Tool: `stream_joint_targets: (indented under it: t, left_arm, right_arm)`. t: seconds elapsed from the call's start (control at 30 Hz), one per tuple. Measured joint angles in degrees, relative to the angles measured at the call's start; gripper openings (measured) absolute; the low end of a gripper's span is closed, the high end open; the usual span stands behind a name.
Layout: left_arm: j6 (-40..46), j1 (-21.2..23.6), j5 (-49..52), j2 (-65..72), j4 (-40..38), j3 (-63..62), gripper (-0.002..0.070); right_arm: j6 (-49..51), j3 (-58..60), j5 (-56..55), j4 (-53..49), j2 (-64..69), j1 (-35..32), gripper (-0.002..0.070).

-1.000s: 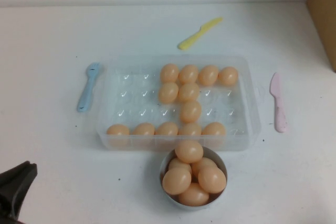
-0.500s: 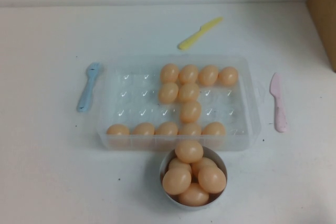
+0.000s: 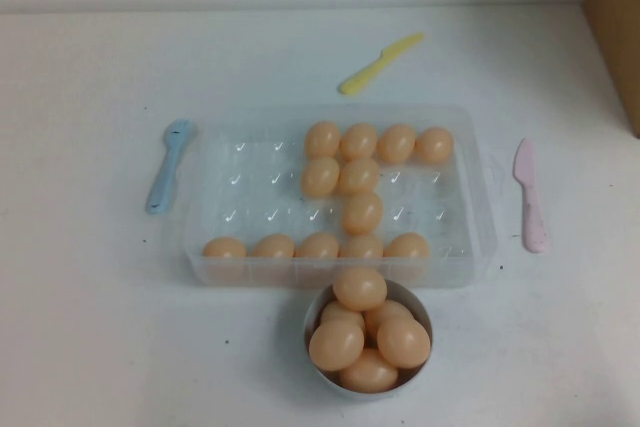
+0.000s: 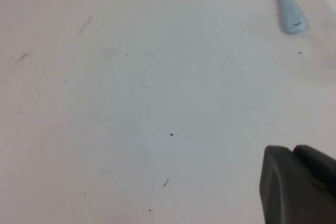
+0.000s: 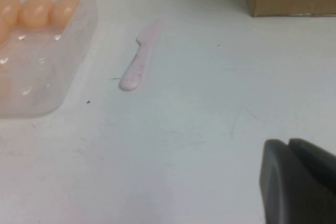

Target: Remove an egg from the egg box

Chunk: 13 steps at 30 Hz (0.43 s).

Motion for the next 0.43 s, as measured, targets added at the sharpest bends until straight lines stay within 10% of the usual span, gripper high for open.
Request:
stream_joint_targets:
  t: [0.43]
  left_arm:
    - [0.6, 0.0, 0.0, 0.0, -0.6, 0.0, -0.0004]
  right_arm:
    - [0.0, 0.0, 0.0, 0.0, 0.0, 0.0, -0.0017]
